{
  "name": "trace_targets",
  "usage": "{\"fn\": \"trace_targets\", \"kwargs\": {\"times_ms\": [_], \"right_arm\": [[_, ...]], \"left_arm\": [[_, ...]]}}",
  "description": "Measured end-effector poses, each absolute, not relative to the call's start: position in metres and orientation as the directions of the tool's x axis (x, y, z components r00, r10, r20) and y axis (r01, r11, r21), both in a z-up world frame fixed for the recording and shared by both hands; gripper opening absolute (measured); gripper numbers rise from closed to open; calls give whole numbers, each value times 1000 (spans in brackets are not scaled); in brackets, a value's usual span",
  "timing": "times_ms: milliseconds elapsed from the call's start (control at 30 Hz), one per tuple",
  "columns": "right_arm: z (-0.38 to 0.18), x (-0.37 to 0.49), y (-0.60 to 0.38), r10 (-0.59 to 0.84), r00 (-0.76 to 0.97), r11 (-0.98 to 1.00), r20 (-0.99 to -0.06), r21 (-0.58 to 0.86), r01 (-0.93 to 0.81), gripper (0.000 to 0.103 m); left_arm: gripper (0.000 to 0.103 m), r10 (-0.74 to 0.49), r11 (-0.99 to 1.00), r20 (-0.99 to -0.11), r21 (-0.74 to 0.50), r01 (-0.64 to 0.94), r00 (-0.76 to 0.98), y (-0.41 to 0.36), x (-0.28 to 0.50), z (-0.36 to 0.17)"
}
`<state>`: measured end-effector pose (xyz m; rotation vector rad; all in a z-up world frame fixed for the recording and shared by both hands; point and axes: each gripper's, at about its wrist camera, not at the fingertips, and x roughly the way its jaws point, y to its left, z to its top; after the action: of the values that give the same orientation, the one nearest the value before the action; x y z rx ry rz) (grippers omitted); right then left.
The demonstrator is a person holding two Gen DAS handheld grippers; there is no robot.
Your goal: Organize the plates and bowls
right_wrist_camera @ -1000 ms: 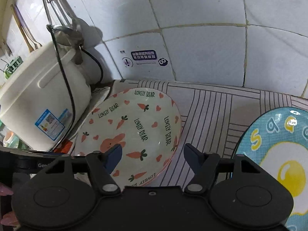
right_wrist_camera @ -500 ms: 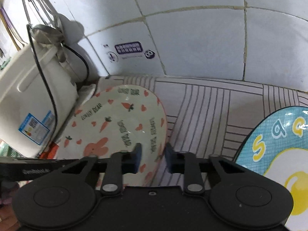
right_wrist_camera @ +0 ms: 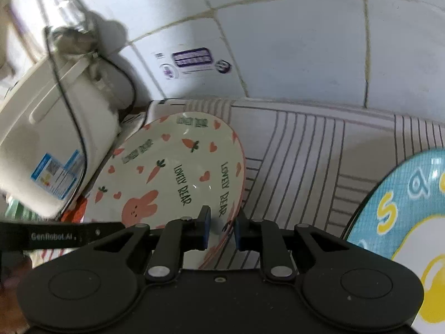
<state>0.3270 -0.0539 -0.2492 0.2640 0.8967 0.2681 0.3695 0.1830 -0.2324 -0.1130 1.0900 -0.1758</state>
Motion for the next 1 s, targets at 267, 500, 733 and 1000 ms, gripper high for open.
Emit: {"fn": "trace_targets", "kwargs": {"times_ms": [267,500,733,1000], "right_arm": [[-220,296,-73,366,649,923,-667,347,-164,21],[-199,244,-106,338,699,931,-630,332,-151,22],[-179,187,-155,276,760,943,-589,320,-95,22],[-174,147,-208,185,803,949,-567,317,5,22]], "left_arm": [[38,-264,964,-835,-212,160,483,168,326,-203],[38,-314,943,-820,-211,258,478,128,298,-182],[38,-394,896,-804,-230,379,445,71,282,-168],[38,-452,850,-809,-263,455,376,16,278,-173]]}}
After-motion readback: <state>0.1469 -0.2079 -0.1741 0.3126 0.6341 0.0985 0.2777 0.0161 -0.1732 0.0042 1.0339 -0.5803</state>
